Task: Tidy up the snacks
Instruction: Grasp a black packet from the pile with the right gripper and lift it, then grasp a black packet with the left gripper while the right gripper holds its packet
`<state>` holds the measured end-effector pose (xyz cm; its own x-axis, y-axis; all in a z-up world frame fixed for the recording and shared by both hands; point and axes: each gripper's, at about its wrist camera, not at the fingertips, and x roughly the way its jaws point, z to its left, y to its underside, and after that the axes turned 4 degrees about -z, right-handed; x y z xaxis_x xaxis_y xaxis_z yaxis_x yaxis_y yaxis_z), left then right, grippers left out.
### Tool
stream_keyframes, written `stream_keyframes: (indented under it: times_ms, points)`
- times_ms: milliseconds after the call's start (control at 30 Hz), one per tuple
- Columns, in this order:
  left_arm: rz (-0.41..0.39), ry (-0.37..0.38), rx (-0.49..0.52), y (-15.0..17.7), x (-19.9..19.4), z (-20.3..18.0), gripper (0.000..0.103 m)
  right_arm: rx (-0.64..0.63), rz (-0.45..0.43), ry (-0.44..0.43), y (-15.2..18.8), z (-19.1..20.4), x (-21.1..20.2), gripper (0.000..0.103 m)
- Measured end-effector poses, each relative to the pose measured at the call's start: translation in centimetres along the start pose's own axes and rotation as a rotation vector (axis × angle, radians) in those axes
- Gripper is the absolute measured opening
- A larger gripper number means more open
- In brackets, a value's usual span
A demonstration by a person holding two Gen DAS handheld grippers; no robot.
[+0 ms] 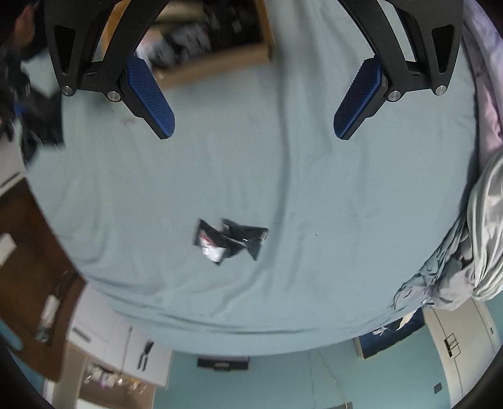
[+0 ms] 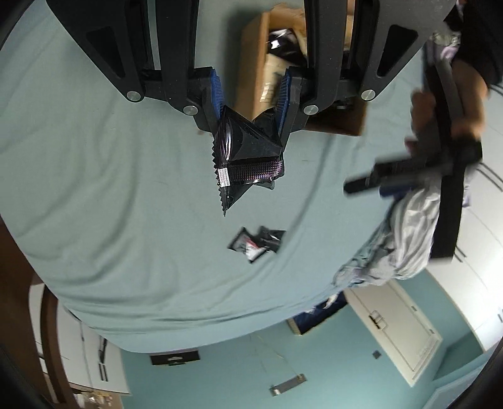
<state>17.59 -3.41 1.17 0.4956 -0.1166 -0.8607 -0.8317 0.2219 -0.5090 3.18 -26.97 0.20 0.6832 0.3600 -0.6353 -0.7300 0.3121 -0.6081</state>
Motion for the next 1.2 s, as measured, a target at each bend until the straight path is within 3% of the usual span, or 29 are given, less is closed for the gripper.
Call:
stream_keyframes:
  times_ms: [200,300,367,433,567,733,800,867,1000,1200]
  points:
    - [0.122,-0.063,-0.065,-4.2,7.9,1.6,0.103,0.063,0.087,-0.007,-2.2,-0.7,4.8,0.027]
    - [0.173,-0.103,-0.001,-5.4,11.4,1.2,0.103,0.045,0.125,0.004,-2.1,-0.9,6.0,0.027]
    - [0.162,-0.126,0.027,-6.4,12.9,0.9,0.103,0.042,0.146,0.002,-2.2,-1.3,6.6,0.027]
    - [0.139,-0.109,0.01,-7.4,14.1,0.9,0.103,0.069,0.17,-0.015,-2.4,-1.6,7.4,0.027]
    - [0.152,-0.005,-0.033,-8.9,16.3,0.2,0.103,0.121,0.196,-0.051,-2.9,-2.6,8.3,0.027]
    - [0.144,-0.03,0.029,-10.5,18.9,-1.8,0.102,0.126,0.203,-0.055,-2.8,-3.1,8.2,0.027]
    - [0.151,-0.049,0.034,-10.9,19.5,-2.2,0.094,0.124,0.206,-0.053,-2.7,-3.2,8.4,0.027]
    - [0.178,-0.035,0.018,-11.0,19.9,-2.3,0.068,0.125,0.207,-0.041,-2.8,-3.2,8.6,0.027]
    - [0.176,0.012,0.014,-10.4,18.2,-2.7,0.043,0.154,0.202,-0.029,-3.0,-4.0,8.8,0.027]
    - [0.129,0.054,-0.007,-7.5,11.8,-2.1,0.036,0.181,0.196,-0.04,-2.9,-4.4,8.3,0.027]
